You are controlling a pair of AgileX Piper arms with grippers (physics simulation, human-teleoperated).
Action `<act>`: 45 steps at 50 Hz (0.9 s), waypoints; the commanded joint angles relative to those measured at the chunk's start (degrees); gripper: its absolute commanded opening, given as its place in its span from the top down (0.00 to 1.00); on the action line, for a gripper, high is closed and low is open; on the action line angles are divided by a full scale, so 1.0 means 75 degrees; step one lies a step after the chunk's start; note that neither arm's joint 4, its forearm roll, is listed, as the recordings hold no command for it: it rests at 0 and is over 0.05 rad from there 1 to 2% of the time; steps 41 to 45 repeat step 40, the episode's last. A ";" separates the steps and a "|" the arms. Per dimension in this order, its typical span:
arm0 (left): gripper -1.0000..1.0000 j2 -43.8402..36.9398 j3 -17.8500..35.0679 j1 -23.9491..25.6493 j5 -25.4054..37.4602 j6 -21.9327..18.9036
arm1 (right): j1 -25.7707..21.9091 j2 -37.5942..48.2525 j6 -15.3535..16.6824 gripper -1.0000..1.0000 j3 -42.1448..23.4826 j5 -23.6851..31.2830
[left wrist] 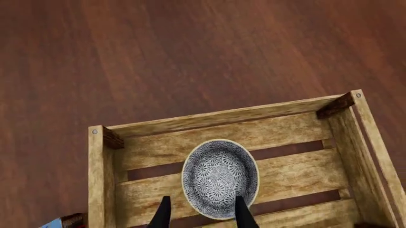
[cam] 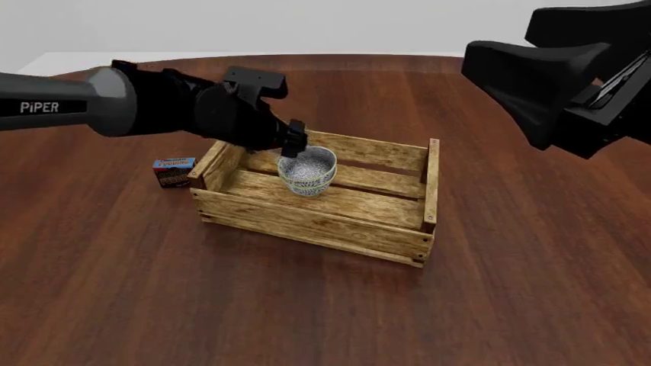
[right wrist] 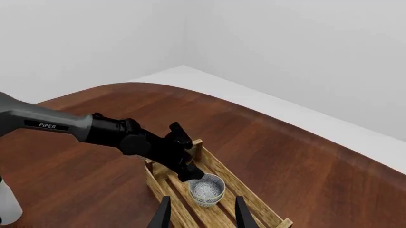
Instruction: Stack the right bowl on the left bowl and place them in the tray.
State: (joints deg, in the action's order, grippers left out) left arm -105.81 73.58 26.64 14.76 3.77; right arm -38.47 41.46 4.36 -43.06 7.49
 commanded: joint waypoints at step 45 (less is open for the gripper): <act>0.00 0.3735 -0.3367 -0.1016 -0.1404 -0.0313 | 0.0039 0.0430 0.0048 0.00 0.0032 -0.0230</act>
